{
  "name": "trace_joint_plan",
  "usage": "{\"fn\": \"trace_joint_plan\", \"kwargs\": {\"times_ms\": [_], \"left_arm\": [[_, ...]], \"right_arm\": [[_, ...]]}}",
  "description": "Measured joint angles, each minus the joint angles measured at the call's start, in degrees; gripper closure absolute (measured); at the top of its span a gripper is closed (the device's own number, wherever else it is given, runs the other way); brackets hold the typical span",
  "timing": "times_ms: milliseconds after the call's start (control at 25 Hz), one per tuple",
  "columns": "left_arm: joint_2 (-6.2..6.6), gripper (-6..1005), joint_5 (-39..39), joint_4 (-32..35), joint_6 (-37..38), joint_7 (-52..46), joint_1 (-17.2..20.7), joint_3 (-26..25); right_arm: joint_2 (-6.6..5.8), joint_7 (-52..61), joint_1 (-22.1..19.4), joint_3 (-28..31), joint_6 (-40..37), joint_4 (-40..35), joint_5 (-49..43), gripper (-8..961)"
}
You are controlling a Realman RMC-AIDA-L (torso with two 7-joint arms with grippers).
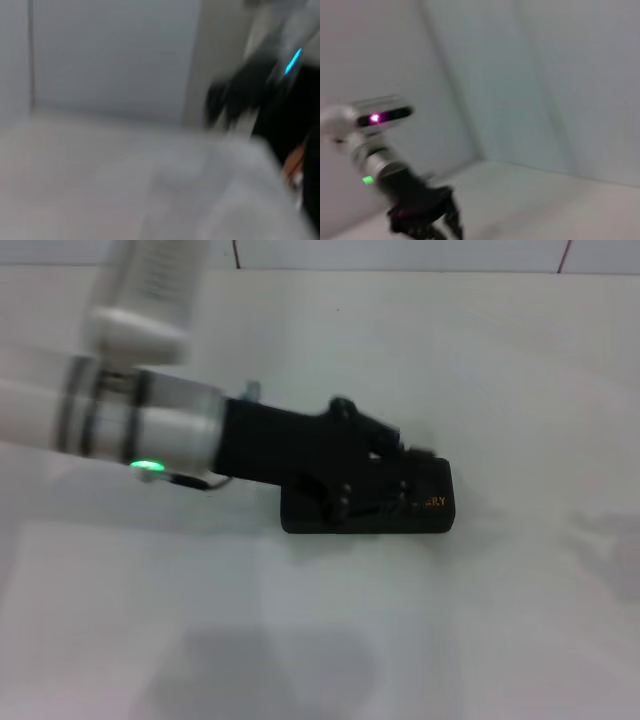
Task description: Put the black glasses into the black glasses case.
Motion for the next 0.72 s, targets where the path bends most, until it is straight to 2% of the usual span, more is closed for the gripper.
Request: {"fn": "trace_joint_plan", "kwargs": {"times_ms": [160,240,320,400,440,560,640,720], "left_arm": [[0.75,722,-6.2,10.1,8.3,3.8,6.9,-2.1],[1.27,673,-8.0,11.5,13.3,2.8,8.7,-6.1],[1.98,624,-8.9,9.9,18.0,2.1,8.8,-10.1],[2.63,575,-9.1,7.4,20.5,1.9,8.8,-13.1],[3.07,550,-9.1,6.0,20.8,2.1,8.9,-14.1],[4.36,477,-8.5,2.1,21.0,2.7,9.1,-14.7],[4.94,291,-7.7,-0.3,21.0,3.7,9.0,-14.7],[5.19,291,-7.1,-2.3,21.1,5.6,9.1,-14.7]], "right_arm": [[0.16,-10.6,3.5,-0.8,-8.3,10.0,4.8,736],[0.21,-15.8,5.7,-4.8,-9.4,15.5,8.1,700],[0.29,-19.0,7.9,-9.3,-8.3,19.1,10.4,664],[0.36,-22.0,11.0,-13.7,-6.7,22.9,11.5,438],[0.42,-23.2,13.5,-16.7,-5.2,24.8,11.7,414],[0.53,-23.6,17.0,-20.3,-2.6,26.5,12.1,343],[0.56,-23.6,18.6,-21.8,-1.6,27.3,12.5,295],[0.56,-23.6,19.8,-23.1,-0.9,27.8,13.2,295]]}}
